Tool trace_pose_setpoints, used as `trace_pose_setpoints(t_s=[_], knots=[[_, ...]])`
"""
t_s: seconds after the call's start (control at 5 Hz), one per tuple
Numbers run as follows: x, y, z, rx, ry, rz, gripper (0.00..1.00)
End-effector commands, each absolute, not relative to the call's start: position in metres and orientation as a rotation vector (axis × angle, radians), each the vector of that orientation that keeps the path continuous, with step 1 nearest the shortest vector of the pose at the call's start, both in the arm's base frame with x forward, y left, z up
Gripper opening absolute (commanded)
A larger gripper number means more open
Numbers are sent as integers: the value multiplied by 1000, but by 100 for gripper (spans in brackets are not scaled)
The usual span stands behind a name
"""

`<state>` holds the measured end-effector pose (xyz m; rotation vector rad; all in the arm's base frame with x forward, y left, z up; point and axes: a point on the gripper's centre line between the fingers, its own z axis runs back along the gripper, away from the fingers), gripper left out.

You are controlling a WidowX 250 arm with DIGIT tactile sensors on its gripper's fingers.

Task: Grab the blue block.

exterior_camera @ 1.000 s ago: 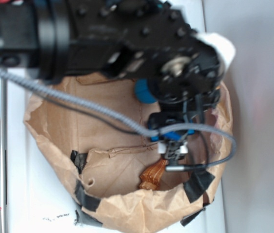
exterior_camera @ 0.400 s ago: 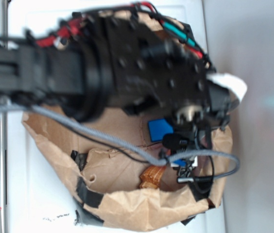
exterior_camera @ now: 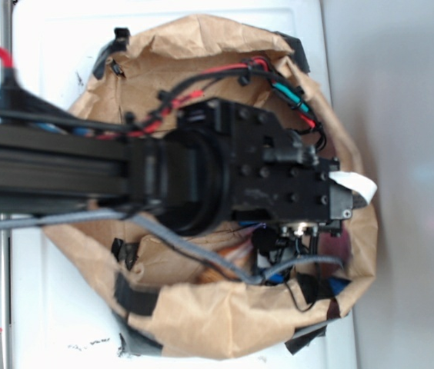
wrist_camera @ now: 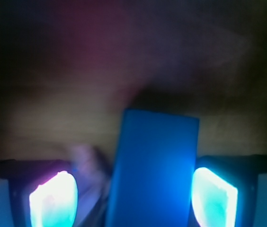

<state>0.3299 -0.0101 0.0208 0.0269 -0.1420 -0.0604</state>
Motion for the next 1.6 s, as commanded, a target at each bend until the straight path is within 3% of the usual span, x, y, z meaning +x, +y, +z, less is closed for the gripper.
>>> trace_pose_setpoints(t_s=[0.0, 0.4, 0.8, 1.0, 1.4], knots=[[336, -11, 20, 70, -179, -60, 0], [333, -8, 39, 20, -201, -49, 0], [300, 16, 124, -97, -257, -14, 0], [285, 21, 142, -41, -230, -13, 0], [261, 12, 145, 56, -290, -79, 0]])
